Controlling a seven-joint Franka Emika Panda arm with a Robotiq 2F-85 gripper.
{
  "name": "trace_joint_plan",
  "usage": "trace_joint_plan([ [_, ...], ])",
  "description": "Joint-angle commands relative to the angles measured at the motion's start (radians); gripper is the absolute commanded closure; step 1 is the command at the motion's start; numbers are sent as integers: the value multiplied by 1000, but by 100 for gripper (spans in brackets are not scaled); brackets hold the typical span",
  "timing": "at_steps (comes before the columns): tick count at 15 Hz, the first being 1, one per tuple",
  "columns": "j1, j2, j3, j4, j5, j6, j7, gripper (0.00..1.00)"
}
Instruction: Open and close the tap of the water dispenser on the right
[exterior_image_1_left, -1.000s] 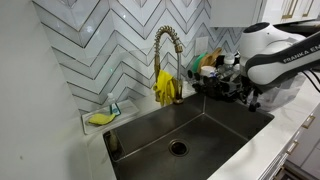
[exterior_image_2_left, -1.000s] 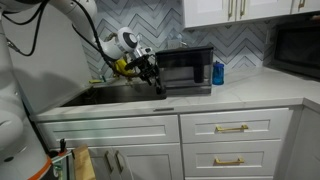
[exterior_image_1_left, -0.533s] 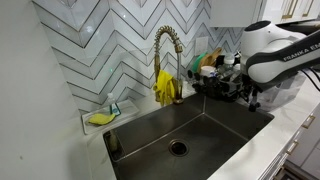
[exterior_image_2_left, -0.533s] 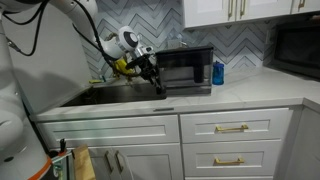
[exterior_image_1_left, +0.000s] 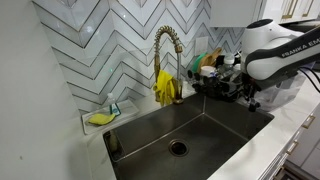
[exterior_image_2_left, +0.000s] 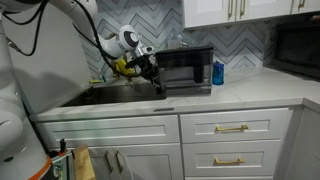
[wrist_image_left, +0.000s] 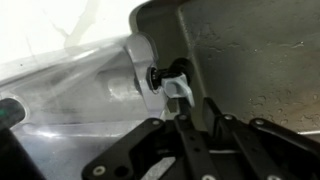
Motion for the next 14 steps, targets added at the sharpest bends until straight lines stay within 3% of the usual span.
trace_joint_plan([
  [1,20,18,5,3,74,-17,-27,80],
  [14,21,5,-4,-1,58,-27,-19,66],
])
